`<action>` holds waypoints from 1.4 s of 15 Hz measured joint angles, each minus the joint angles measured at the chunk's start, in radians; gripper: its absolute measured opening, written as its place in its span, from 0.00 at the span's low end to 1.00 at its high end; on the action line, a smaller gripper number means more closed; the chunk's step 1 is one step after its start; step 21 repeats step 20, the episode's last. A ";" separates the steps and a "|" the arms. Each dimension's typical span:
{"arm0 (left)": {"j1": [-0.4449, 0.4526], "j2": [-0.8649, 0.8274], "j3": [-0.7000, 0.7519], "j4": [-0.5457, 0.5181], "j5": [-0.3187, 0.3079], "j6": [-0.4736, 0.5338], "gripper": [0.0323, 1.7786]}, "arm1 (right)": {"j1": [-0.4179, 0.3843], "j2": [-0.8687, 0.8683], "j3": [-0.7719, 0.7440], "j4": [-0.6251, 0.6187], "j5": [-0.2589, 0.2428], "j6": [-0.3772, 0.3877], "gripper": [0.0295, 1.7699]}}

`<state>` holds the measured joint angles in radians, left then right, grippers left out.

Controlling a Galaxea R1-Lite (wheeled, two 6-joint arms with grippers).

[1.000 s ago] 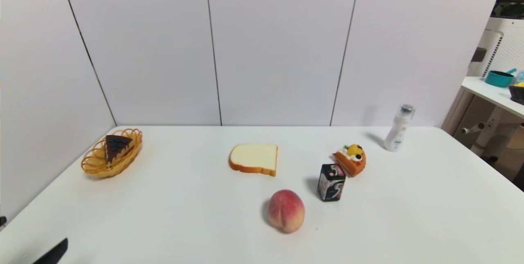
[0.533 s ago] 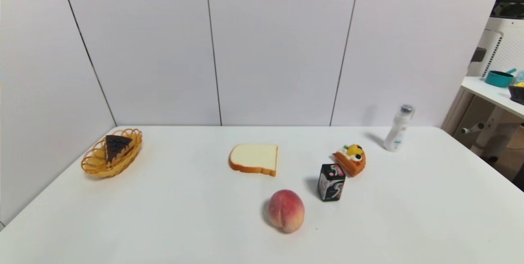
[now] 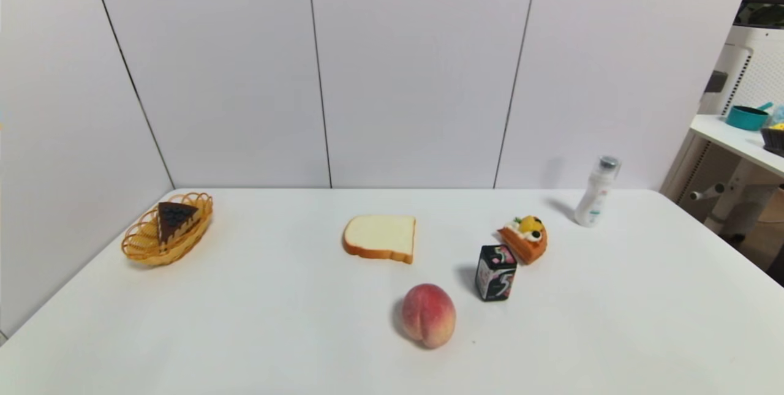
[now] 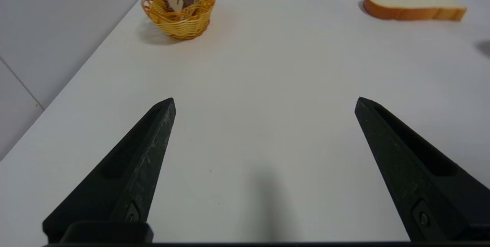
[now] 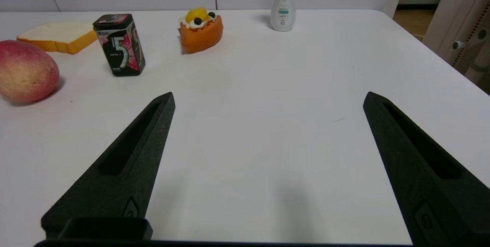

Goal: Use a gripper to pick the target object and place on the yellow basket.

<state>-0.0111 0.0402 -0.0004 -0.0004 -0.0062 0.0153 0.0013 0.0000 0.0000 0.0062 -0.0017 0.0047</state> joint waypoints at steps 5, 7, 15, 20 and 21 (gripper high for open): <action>0.001 -0.039 0.000 0.000 0.007 -0.023 0.95 | 0.000 0.000 0.000 0.000 0.000 0.000 0.96; 0.001 -0.041 0.000 0.000 0.006 -0.023 0.95 | 0.000 0.000 0.000 0.000 0.000 0.000 0.96; 0.000 -0.042 0.000 0.000 0.006 -0.023 0.95 | 0.000 0.000 0.000 0.000 -0.001 0.000 0.96; 0.000 -0.042 0.000 0.000 0.006 -0.023 0.95 | 0.000 0.000 0.000 0.000 0.000 0.001 0.96; 0.000 -0.042 0.000 0.000 0.006 -0.023 0.95 | 0.000 0.000 0.000 0.000 0.000 0.001 0.96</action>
